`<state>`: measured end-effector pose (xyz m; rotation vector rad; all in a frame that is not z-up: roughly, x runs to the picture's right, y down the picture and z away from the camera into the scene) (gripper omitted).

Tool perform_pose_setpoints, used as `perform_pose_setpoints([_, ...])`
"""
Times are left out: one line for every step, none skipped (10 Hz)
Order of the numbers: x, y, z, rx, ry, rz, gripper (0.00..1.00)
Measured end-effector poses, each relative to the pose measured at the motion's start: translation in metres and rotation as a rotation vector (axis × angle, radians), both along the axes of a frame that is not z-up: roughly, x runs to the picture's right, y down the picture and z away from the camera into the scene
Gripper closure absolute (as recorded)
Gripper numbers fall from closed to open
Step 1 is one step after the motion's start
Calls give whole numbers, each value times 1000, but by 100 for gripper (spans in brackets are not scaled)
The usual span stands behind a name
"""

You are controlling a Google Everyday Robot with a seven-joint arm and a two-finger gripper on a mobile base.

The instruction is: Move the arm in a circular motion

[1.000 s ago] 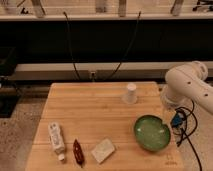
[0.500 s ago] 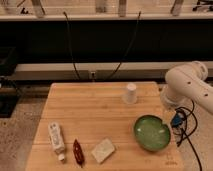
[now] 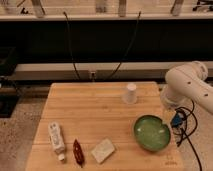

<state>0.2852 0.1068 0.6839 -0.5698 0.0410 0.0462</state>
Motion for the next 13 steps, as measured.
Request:
perform_pose_setpoints([0,0,0,0,0,0,20])
perform_pose_setpoints([0,0,0,0,0,0,20])
perform_pose_setpoints([0,0,0,0,0,0,20])
perform_pose_setpoints([-1,-2,1,1,2,-4,20])
perform_pose_setpoints([-11,-8,7,5,-2,-19,20])
perform_pose_setpoints([-24,-18,15,11,-5,-34,20])
perform_pose_setpoints([-34,-24,19,13,-9,-44,20])
perform_pose_setpoints([-36,-26,21,12,-6,-56,20])
perform_pose_setpoints([-38,-26,22,10,-7,-59,20])
perform_pose_setpoints([-39,-28,24,9,-7,-66,20])
perform_pose_setpoints([-47,-30,28,7,-13,-76,20])
perform_pose_setpoints([-51,-31,28,6,-17,-81,20])
perform_pose_setpoints([-57,-32,29,4,-18,-89,20])
